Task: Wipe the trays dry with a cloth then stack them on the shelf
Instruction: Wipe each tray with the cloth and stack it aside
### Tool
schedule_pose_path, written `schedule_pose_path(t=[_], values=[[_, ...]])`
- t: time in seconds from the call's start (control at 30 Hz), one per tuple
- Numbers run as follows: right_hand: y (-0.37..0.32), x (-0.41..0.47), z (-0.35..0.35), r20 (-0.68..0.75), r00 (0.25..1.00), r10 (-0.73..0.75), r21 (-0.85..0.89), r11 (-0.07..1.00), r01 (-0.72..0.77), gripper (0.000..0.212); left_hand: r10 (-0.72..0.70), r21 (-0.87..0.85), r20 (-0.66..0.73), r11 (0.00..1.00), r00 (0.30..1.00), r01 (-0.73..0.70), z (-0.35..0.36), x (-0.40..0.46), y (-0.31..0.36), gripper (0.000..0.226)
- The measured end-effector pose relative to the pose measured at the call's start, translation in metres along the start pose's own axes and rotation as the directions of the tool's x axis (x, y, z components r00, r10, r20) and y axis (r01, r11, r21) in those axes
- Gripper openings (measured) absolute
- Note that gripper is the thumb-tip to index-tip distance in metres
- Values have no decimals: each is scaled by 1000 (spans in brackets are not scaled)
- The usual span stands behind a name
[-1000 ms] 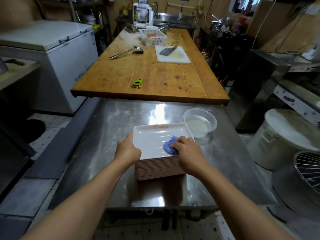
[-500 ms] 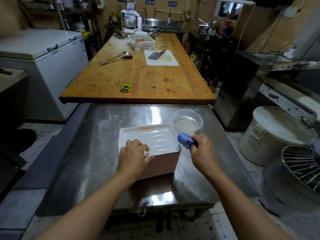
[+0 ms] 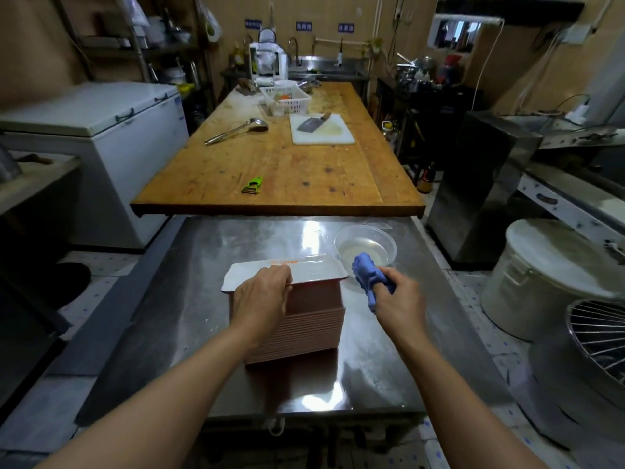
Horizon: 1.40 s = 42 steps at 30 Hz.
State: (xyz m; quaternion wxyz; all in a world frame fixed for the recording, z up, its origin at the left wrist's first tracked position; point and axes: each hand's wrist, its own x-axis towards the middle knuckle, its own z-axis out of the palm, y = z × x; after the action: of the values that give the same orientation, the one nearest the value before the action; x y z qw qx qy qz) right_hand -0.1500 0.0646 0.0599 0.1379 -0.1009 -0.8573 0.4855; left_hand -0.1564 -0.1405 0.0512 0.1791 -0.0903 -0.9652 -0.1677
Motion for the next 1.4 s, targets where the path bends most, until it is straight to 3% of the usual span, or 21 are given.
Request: schedule_pose_path(t=[0.1,0.23,0.33,0.43,0.53,0.63,0.7,0.83,0.97,1.17,1.4], values=[[-15,2,-7,-13,1000,-18,78,997,19,18,-41,51,-15,998,999,42,-18,16,5,9],[-45,2,-15,-78,991,-109,158,980,120,19,-146,-192,-45,972,988,135,-47,23,13,8],[-70,-1,-20,-145,970,-193,207,953,221,17,-285,-462,-58,857,957,227,-68,17,20,12],[-97,-5,-22,-183,937,-299,231,913,336,21,-387,-657,49,682,921,322,-86,10,24,14],[-122,-11,-17,-194,878,-437,168,867,469,25,-411,-790,171,486,895,374,-101,1,27,15],[-143,-18,-4,-141,808,-572,22,814,580,31,-397,-831,187,424,898,361,-110,-5,32,14],[-152,-24,9,-31,759,-651,-57,759,649,41,-392,-854,197,382,899,354,-114,-9,33,16],[-155,-28,30,93,693,-715,-244,658,712,44,-419,-876,191,336,888,347,-118,-15,34,18],[-150,-29,33,71,703,-708,-257,668,698,44,-483,-905,190,251,855,343,-120,-22,32,20],[-128,-15,10,26,862,-507,-126,854,506,43,-490,-931,197,179,849,319,-131,-29,23,21],[-139,-24,19,19,843,-537,-154,832,534,50,-510,-944,312,-69,801,324,-129,-19,22,20]])
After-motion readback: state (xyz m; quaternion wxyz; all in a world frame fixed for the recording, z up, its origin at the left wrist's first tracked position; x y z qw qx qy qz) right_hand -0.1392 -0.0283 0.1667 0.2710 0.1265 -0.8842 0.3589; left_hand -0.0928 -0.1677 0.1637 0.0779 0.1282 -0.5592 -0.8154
